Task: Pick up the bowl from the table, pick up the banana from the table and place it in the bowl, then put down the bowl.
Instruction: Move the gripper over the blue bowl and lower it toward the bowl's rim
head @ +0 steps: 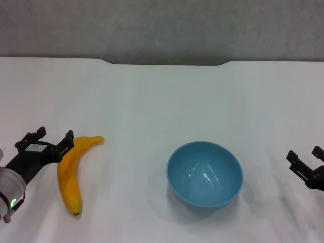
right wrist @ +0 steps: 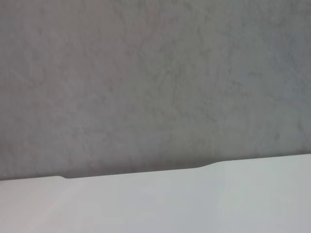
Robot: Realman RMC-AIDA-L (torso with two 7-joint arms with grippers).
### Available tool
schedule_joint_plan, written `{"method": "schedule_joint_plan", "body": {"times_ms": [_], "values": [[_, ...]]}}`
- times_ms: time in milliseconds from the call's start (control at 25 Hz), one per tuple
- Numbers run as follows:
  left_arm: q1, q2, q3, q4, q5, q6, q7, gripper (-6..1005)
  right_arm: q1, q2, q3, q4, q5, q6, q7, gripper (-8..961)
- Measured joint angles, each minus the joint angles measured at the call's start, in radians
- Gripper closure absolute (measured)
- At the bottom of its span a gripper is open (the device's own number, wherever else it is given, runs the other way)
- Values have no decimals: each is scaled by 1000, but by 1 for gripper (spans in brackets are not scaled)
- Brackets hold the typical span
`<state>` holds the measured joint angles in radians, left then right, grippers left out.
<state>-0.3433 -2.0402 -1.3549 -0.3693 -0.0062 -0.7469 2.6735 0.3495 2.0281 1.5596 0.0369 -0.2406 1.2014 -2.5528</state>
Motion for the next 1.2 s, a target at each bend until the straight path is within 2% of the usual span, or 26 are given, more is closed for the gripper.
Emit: {"method": "schedule_joint_plan", "body": {"times_ms": [600,760,920,1200], "values": [[-2,-1,-6,-3,0,7,-8,203,0,-6,-11,26,-4,0,25,148],[-2,-2,-6,-3,-1,8,-11,203,8,-25,-56,61,-12,-19,126,150],[0,-1,-6,1,-2,9,-18,203,-1,-39,-69,159,-75,-100,203,153],[3,0,-6,4,-2,12,-23,202,-14,-86,-55,442,-428,-343,528,156]]}}
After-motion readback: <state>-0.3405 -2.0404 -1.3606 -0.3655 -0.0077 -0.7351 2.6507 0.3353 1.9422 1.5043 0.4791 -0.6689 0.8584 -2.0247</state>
